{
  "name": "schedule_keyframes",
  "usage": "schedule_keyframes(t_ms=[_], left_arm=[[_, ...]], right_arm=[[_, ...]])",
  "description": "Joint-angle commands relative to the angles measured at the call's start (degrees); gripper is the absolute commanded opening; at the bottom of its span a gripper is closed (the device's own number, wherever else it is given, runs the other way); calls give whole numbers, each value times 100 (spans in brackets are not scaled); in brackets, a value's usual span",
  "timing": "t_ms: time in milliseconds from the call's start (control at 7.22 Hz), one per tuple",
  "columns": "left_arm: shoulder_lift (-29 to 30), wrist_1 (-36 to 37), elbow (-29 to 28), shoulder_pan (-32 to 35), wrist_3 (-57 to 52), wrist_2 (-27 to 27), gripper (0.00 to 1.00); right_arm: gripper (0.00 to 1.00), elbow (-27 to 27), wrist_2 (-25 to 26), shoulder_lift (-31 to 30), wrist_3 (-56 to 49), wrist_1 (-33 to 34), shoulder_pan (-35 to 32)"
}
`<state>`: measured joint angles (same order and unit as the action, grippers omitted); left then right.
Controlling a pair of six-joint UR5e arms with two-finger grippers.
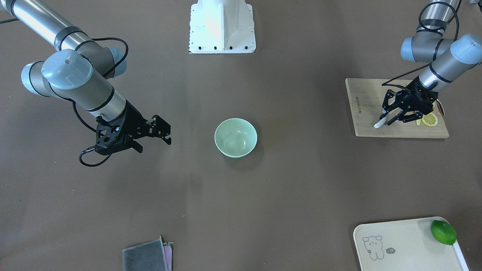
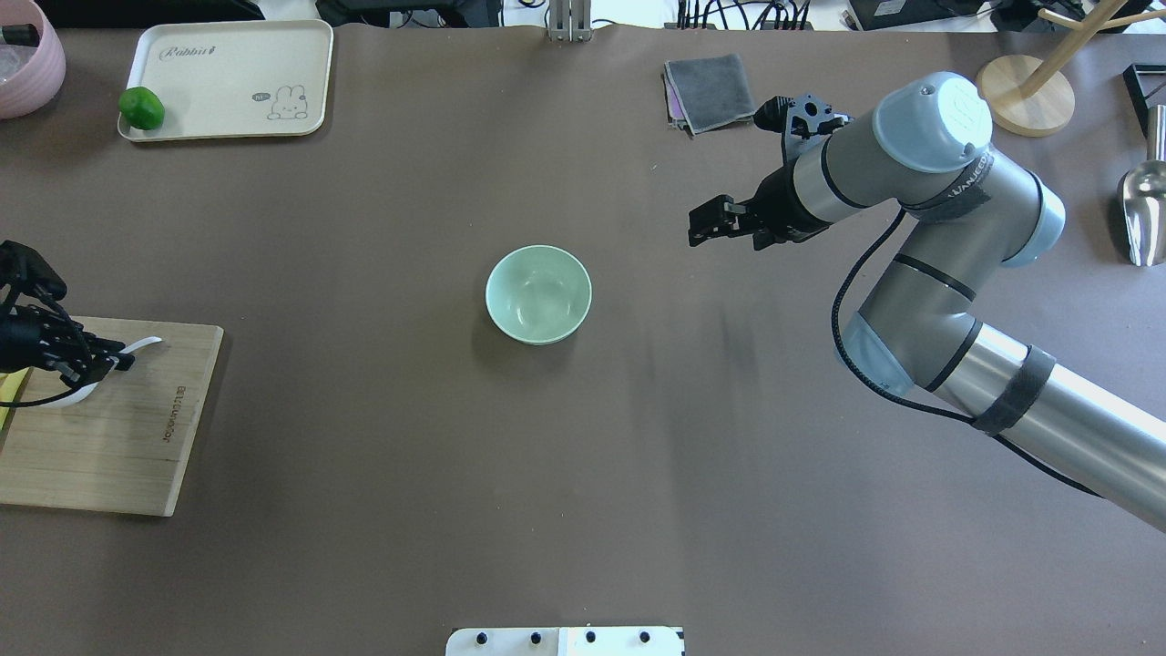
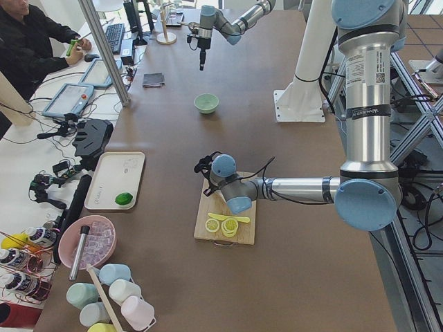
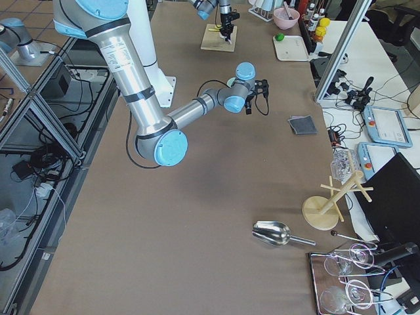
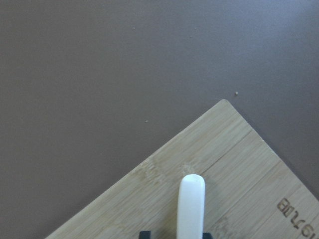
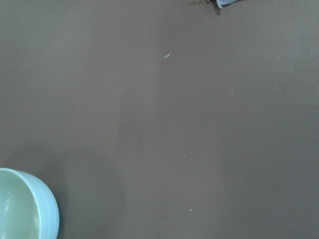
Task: Place spoon in bowl
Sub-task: 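Grasp the white spoon handle on the bamboo board with the left gripper, then lift the white spoon with the left gripper and carry it toward the bowl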
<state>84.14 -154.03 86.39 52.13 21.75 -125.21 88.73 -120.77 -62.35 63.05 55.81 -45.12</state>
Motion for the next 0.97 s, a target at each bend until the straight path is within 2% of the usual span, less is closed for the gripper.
schedule_keyframes(t_ms=[0, 415, 554, 831], left_arm=[[-82, 39, 220, 16, 337, -21, 0], [223, 257, 282, 129, 373, -222, 0], [634, 616, 387, 252, 617, -249, 0], [1626, 1066, 441, 262, 1887, -232, 0]], right_arm=[[100, -4, 1, 3, -3, 0, 21], [100, 13, -8, 21, -3, -8, 47], [100, 30, -8, 21, -3, 0, 48], [100, 22, -26, 3, -47, 0, 39]])
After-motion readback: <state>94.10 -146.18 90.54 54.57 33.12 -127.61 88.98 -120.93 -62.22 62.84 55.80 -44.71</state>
